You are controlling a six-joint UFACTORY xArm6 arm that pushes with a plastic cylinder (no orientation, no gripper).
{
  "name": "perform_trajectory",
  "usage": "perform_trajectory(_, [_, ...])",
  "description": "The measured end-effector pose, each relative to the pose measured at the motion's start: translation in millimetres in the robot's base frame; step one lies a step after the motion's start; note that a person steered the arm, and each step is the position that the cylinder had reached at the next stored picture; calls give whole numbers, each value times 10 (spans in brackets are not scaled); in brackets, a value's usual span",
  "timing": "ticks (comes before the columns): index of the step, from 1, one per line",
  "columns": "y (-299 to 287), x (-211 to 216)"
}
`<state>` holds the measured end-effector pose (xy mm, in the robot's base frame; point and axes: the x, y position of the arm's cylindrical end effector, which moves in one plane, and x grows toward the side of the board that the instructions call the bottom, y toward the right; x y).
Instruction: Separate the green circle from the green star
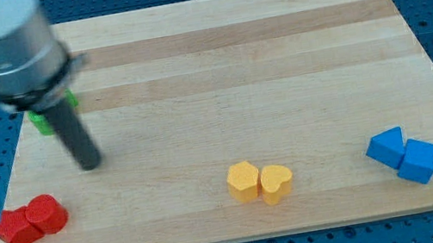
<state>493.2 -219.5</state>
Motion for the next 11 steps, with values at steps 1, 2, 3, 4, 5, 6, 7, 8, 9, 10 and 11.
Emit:
perform_trajectory(1, [-639, -200])
perform_trajectory(2, [-844, -582])
perform_trajectory(3, [-848, -653])
perform_trajectory(4, [-848, -571])
perform_trajectory(5, [-844, -432])
perform_trajectory(6, [-846, -198])
perform_trajectory(7, [-842, -314])
perform_trajectory(8, [-705, -722])
perform_trajectory(9, [-586, -830])
perform_trajectory(10, [-586, -803])
perform_trajectory(11, [-514, -742])
